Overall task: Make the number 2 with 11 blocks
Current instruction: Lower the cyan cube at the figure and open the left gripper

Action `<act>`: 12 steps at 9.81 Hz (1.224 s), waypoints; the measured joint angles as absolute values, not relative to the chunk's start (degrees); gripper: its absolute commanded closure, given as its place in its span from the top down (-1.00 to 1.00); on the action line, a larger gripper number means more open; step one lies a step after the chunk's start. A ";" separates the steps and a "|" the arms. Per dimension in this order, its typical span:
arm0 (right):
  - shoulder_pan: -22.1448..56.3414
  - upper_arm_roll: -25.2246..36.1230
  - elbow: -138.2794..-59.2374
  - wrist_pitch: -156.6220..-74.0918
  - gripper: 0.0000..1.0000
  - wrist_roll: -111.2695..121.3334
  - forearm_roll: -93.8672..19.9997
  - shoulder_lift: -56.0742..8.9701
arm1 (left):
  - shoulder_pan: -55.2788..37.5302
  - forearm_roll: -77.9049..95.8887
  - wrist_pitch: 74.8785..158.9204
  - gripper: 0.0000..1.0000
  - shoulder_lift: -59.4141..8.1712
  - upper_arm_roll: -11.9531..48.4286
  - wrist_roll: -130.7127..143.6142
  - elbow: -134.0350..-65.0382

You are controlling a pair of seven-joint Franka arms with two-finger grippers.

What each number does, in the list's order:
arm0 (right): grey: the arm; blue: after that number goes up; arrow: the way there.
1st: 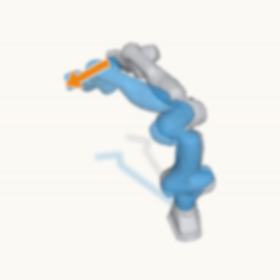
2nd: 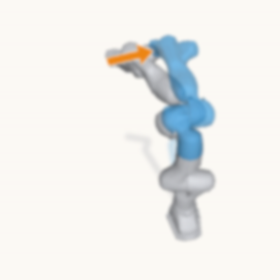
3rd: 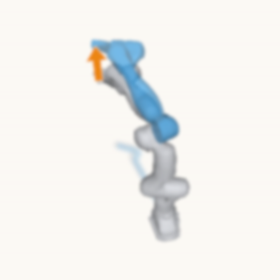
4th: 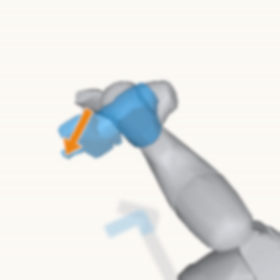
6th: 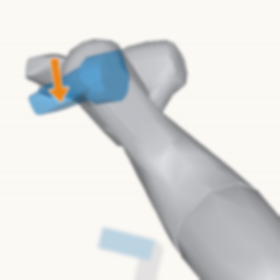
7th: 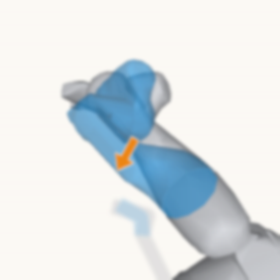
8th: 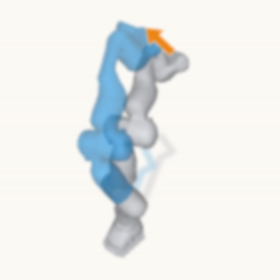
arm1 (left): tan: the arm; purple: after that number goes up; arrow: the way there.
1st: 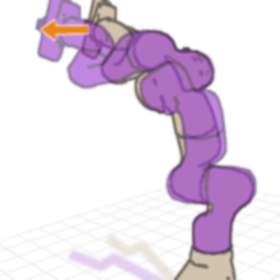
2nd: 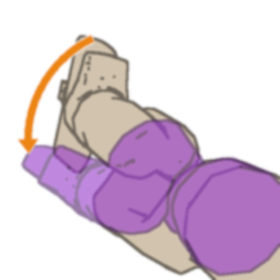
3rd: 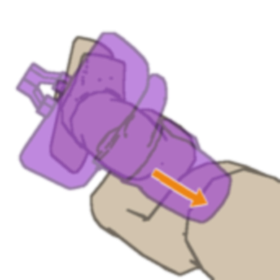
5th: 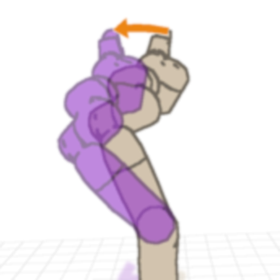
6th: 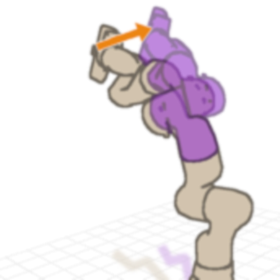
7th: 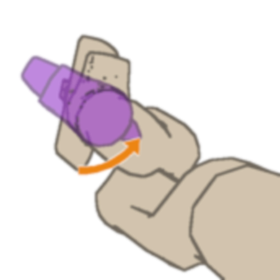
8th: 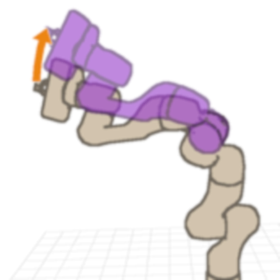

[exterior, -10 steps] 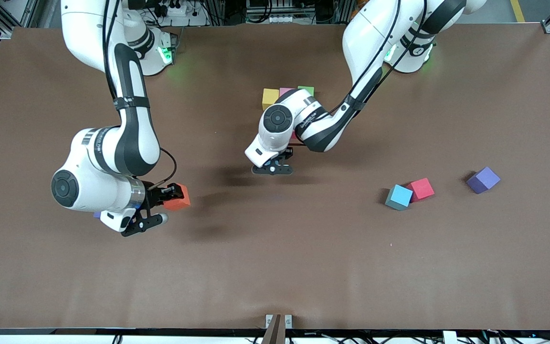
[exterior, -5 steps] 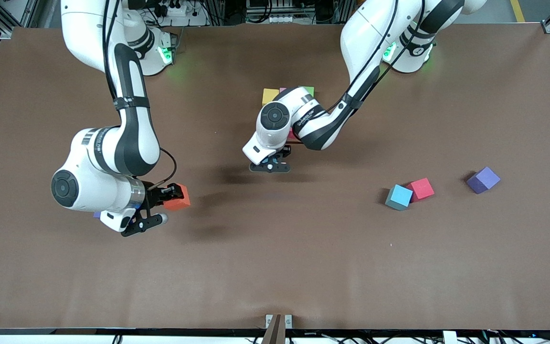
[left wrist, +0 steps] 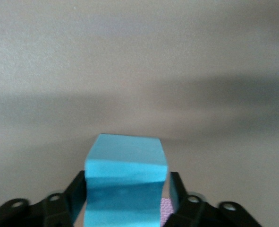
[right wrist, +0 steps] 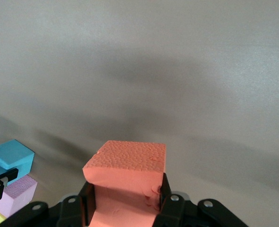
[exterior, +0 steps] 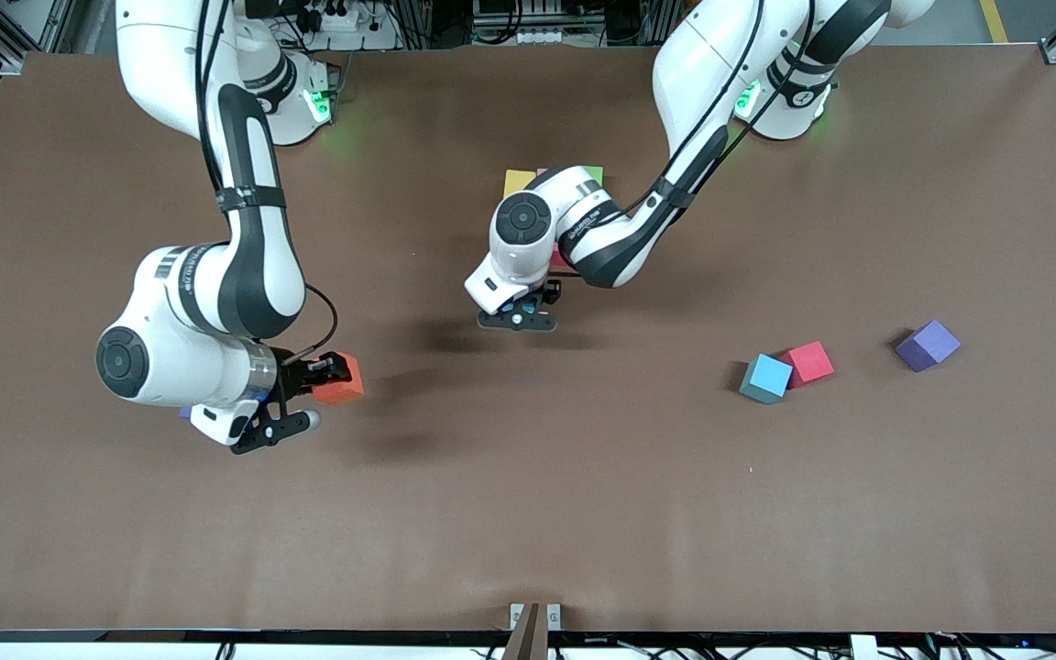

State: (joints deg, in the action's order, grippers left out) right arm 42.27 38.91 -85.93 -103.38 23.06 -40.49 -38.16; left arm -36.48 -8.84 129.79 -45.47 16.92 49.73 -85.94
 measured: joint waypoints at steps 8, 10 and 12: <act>42.23 38.93 -86.01 -103.39 -0.89 23.06 -40.49 -38.16 | -34.77 -9.25 128.76 1.00 -40.39 16.89 51.12 -83.99; 42.69 38.80 -85.98 -103.39 -0.89 23.07 -40.55 -38.13 | -31.97 -9.26 122.22 1.00 -35.43 16.82 51.38 -83.92; 45.08 38.70 -85.78 -103.89 -0.88 23.07 -40.62 -38.08 | -28.60 -9.26 116.91 1.00 -31.36 16.81 51.03 -84.00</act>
State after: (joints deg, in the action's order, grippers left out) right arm 45.08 38.70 -85.78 -103.89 23.07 -40.62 -38.08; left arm -28.60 -9.26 116.91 -31.36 16.81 51.03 -84.00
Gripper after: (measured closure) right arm 0.458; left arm 0.000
